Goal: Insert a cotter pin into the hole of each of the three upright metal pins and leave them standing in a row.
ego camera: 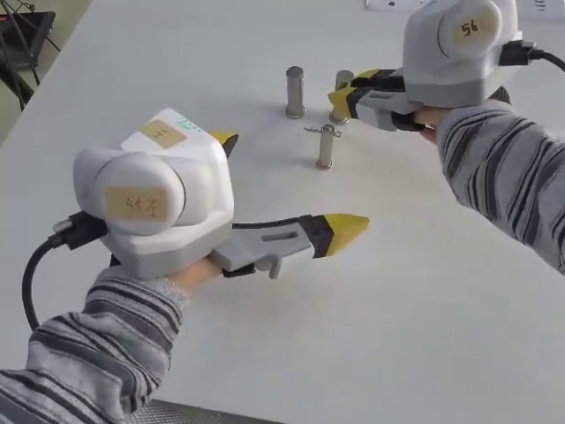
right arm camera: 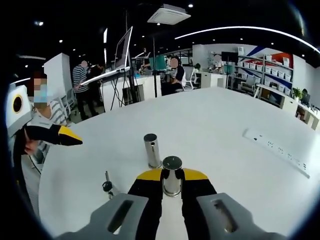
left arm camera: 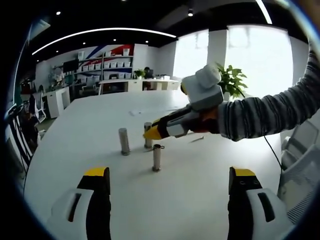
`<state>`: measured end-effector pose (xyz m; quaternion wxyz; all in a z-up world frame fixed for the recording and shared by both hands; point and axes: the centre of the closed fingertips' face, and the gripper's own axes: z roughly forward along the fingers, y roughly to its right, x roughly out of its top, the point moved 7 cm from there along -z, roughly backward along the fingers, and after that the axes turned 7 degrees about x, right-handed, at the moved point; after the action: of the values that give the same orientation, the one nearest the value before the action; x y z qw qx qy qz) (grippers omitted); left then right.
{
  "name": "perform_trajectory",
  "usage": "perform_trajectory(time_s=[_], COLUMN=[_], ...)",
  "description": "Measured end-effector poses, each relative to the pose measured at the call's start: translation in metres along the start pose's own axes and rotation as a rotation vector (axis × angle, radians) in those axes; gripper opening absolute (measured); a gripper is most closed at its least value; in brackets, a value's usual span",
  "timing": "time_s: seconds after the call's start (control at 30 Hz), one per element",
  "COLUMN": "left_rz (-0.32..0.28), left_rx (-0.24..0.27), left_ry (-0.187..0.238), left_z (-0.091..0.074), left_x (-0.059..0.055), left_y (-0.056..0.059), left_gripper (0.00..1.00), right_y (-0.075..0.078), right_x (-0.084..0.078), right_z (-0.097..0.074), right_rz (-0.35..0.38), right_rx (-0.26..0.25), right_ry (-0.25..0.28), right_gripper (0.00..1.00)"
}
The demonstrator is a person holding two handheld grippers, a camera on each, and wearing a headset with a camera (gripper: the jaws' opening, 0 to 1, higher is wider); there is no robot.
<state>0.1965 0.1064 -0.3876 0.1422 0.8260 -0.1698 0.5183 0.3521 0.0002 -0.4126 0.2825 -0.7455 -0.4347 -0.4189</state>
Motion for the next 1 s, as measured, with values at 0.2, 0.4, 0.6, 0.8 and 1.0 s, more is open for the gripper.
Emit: perform_trajectory(time_s=[0.2, 0.4, 0.6, 0.8, 1.0], left_rz=[0.007, 0.007, 0.016, 0.021, 0.007], left_rx=[-0.008, -0.010, -0.013, -0.016, -0.027], left_ry=[0.001, 0.006, 0.010, 0.009, 0.018], left_z=[-0.002, -0.005, -0.008, -0.011, -0.016], left_x=[0.001, 0.002, 0.004, 0.004, 0.004], left_y=[0.003, 0.005, 0.009, 0.013, 0.017], left_gripper=[0.98, 0.98, 0.98, 0.97, 0.97], right_y=[-0.002, -0.005, -0.013, -0.026, -0.046], right_x=[0.000, -0.011, -0.022, -0.033, -0.045], right_z=[-0.019, -0.036, -0.053, -0.069, -0.077], right_rz=[-0.005, 0.022, 0.049, 0.077, 0.076], right_rx=[-0.053, -0.093, -0.132, -0.153, -0.162], right_ry=[-0.005, -0.006, -0.023, -0.021, -0.045], right_gripper=[0.08, 0.08, 0.08, 0.08, 0.08])
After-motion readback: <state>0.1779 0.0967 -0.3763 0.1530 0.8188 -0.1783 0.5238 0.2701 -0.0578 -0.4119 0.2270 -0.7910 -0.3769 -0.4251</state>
